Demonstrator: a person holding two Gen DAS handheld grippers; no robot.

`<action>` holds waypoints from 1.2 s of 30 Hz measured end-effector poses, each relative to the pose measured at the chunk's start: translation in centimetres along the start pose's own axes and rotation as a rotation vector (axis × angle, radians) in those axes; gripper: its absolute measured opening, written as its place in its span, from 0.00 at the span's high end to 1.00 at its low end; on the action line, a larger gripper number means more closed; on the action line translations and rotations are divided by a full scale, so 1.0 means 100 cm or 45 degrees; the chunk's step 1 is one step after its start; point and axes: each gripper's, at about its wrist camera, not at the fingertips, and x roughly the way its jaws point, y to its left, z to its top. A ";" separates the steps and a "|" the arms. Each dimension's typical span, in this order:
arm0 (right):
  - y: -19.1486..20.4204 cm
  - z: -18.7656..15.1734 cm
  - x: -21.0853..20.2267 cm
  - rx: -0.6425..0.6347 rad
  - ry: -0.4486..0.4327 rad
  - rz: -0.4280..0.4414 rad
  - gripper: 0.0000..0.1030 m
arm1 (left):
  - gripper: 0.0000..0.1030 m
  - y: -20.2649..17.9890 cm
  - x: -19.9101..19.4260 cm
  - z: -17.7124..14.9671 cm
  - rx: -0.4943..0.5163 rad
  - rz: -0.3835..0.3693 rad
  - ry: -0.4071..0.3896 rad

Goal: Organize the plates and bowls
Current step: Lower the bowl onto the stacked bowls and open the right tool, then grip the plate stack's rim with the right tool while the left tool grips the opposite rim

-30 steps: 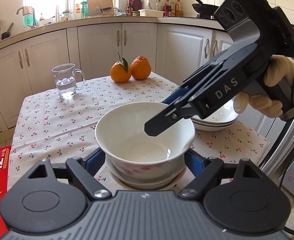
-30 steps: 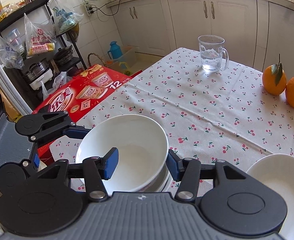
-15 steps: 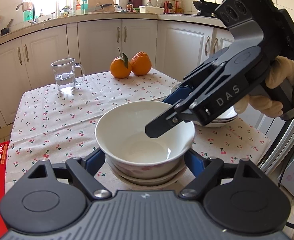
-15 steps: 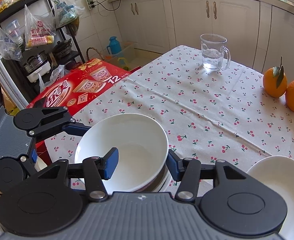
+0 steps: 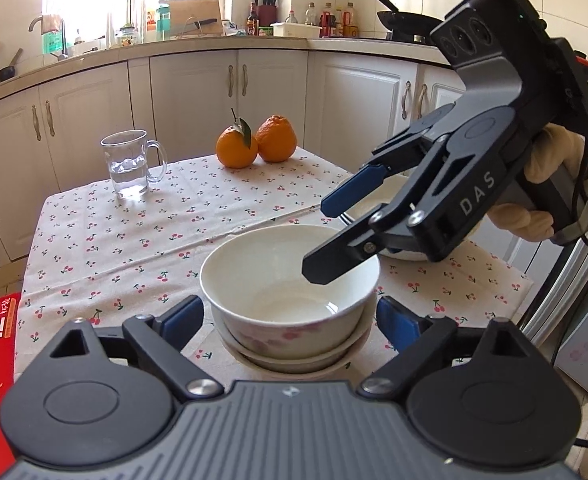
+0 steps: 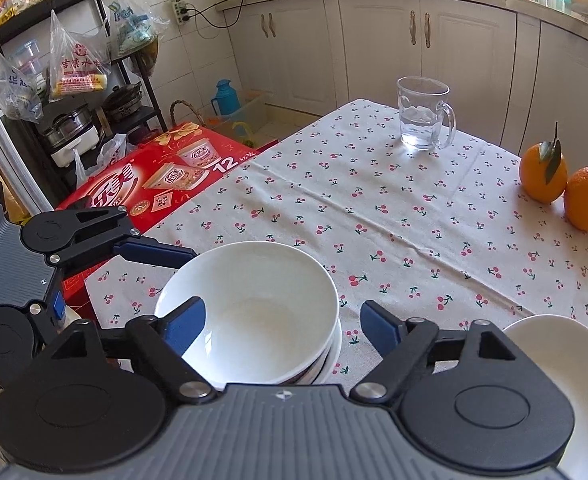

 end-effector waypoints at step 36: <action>0.015 -0.063 0.036 -0.348 0.154 -0.075 0.00 | 0.06 0.031 0.064 -0.025 0.287 -0.269 0.322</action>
